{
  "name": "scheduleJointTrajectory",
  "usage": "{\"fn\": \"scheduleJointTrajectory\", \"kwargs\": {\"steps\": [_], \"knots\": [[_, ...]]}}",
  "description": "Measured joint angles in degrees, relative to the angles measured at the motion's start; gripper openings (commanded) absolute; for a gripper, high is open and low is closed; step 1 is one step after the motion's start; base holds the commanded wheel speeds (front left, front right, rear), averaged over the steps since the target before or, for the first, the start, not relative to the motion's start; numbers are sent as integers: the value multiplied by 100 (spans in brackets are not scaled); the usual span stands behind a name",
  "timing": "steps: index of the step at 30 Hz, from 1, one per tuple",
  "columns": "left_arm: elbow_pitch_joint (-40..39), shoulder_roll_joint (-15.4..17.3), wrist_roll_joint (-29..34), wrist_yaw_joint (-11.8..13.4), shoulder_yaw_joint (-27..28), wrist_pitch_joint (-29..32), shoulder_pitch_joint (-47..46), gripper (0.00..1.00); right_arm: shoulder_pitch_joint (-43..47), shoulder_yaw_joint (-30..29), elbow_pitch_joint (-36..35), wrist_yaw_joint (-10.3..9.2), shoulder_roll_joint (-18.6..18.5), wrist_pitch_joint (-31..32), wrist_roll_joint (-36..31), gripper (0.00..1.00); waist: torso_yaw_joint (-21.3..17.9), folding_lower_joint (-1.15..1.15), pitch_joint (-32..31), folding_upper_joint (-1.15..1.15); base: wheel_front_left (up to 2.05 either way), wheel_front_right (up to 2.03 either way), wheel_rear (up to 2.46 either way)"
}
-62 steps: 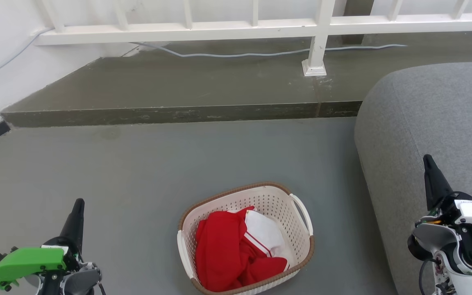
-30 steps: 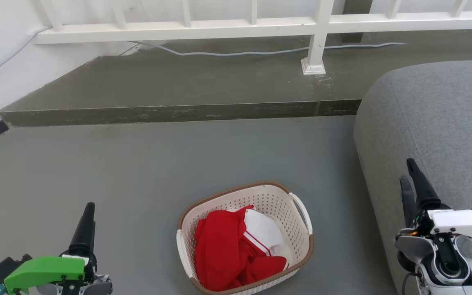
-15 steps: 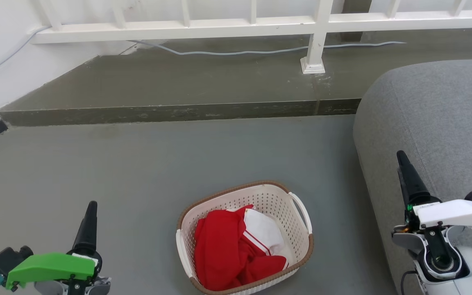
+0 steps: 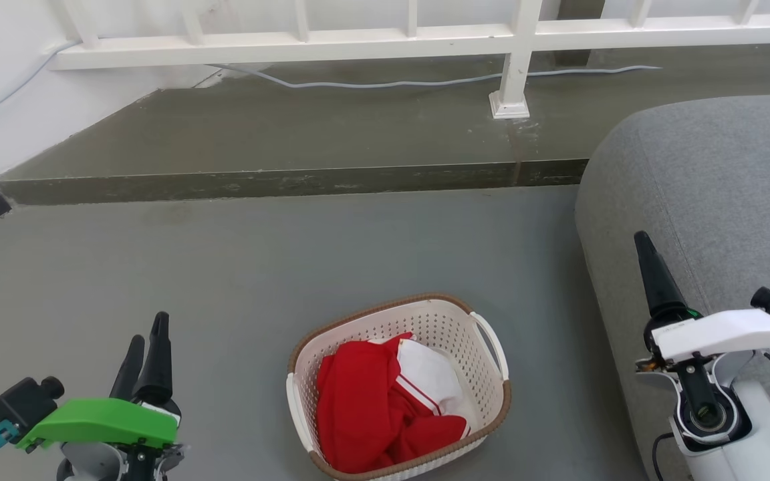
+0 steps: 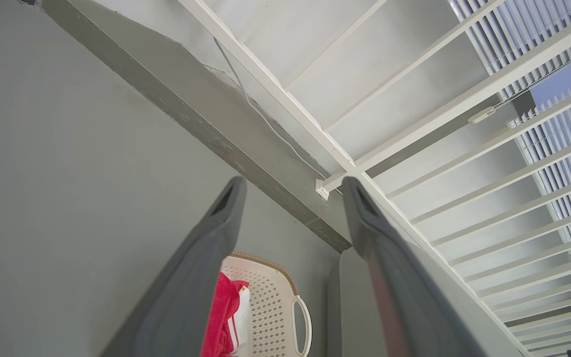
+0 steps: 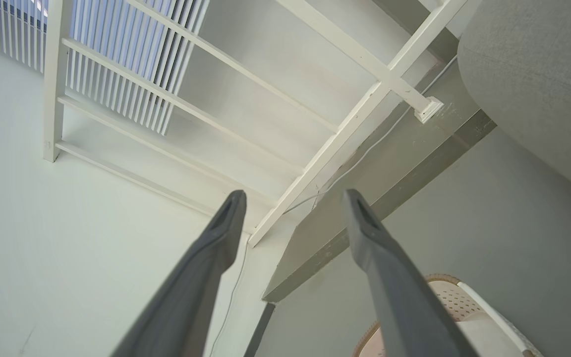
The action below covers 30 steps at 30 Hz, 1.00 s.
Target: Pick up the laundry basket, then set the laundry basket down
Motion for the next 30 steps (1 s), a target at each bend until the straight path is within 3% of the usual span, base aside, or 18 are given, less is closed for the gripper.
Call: {"fn": "scheduleJointTrajectory", "kwargs": {"steps": [30], "knots": [[-167,-121,2455,44,-236,-608,-30,100,-176,296,-22,-66,68,-598,-2724,100,-18,0,41,0,0,0,0]]}}
